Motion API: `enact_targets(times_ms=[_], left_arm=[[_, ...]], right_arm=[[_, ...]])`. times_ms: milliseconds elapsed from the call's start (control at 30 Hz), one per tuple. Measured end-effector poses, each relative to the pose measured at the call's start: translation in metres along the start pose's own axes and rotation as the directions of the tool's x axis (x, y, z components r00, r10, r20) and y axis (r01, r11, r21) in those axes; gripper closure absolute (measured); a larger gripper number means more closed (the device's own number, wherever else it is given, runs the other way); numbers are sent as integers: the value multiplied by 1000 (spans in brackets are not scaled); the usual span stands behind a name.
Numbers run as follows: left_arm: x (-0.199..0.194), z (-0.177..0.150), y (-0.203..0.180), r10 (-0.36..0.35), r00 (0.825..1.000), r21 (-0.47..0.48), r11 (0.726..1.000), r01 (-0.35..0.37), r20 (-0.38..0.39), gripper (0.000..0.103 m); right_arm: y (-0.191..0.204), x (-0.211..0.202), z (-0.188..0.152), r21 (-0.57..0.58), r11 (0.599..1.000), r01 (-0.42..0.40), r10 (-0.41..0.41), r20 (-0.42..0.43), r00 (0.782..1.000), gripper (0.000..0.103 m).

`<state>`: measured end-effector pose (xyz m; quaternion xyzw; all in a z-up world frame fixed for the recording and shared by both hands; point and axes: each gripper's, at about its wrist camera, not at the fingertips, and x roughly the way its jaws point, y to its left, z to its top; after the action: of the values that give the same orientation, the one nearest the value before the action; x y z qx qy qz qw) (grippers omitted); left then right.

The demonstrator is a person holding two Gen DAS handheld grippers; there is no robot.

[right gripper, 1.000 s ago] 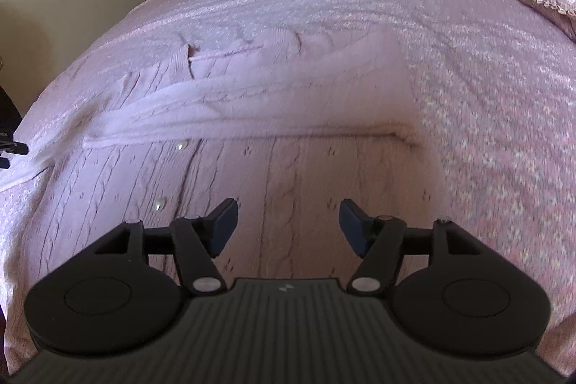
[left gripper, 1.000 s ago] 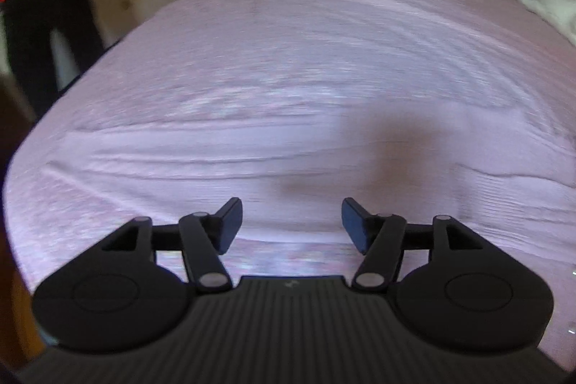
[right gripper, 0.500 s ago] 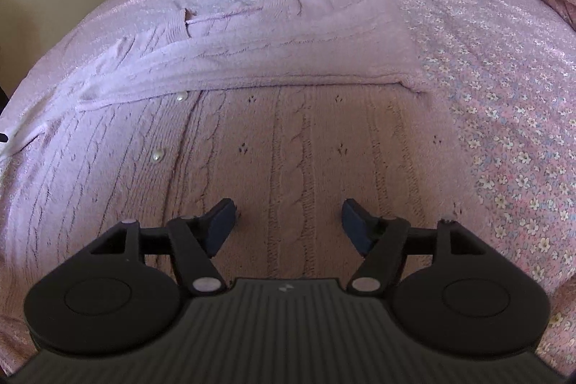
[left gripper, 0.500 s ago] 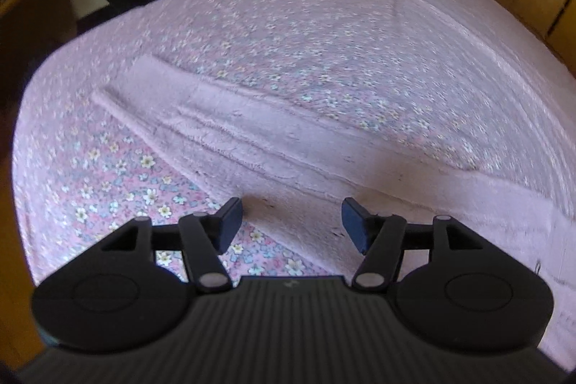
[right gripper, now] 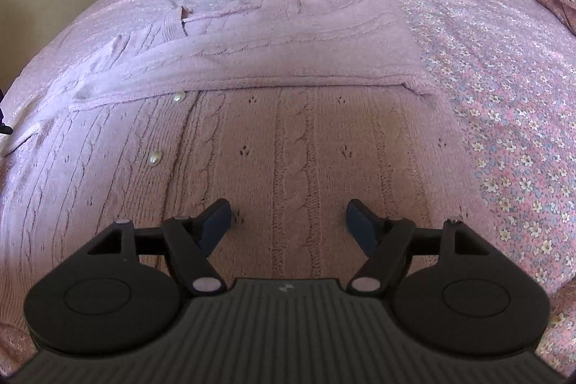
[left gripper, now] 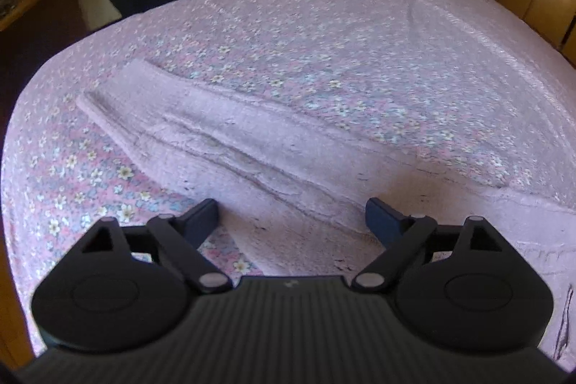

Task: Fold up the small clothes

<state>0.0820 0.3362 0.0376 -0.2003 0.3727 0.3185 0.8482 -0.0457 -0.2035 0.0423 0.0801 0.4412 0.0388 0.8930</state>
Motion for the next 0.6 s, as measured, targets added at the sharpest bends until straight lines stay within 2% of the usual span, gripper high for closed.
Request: enact_targets(times_ms=[33, 100, 133, 200, 300, 433, 600], left_arm=[[-2, -2, 0, 6, 999, 4, 1000, -6, 35, 41], [-1, -4, -2, 28, 996, 42, 999, -32, 85, 74], [0, -5, -2, 25, 995, 57, 998, -31, 98, 84], [-3, -5, -2, -6, 993, 79, 997, -4, 122, 89], [-17, -9, -6, -31, 983, 124, 992, 9, 180, 90], [-49, -10, -11, -116, 965, 147, 986, 83, 237, 90], [-88, -9, -34, -222, 937, 192, 966, 173, 270, 90]], right_arm=[[0, 0, 0, 0, 1000, 0, 0, 1, 1000, 25], [-1, 1, 0, -1, 1000, -1, 1, 2, 1000, 25], [-1, 0, 0, 0, 1000, -2, 2, 2, 1000, 25], [-1, 0, 0, 6, 1000, -5, 5, 4, 1000, 25], [-4, -1, 1, 12, 1000, -22, 22, 2, 1000, 25], [-6, -2, 4, 19, 1000, -24, 24, -1, 1000, 25], [-5, -4, 5, 23, 999, -34, 34, 7, 999, 25]])
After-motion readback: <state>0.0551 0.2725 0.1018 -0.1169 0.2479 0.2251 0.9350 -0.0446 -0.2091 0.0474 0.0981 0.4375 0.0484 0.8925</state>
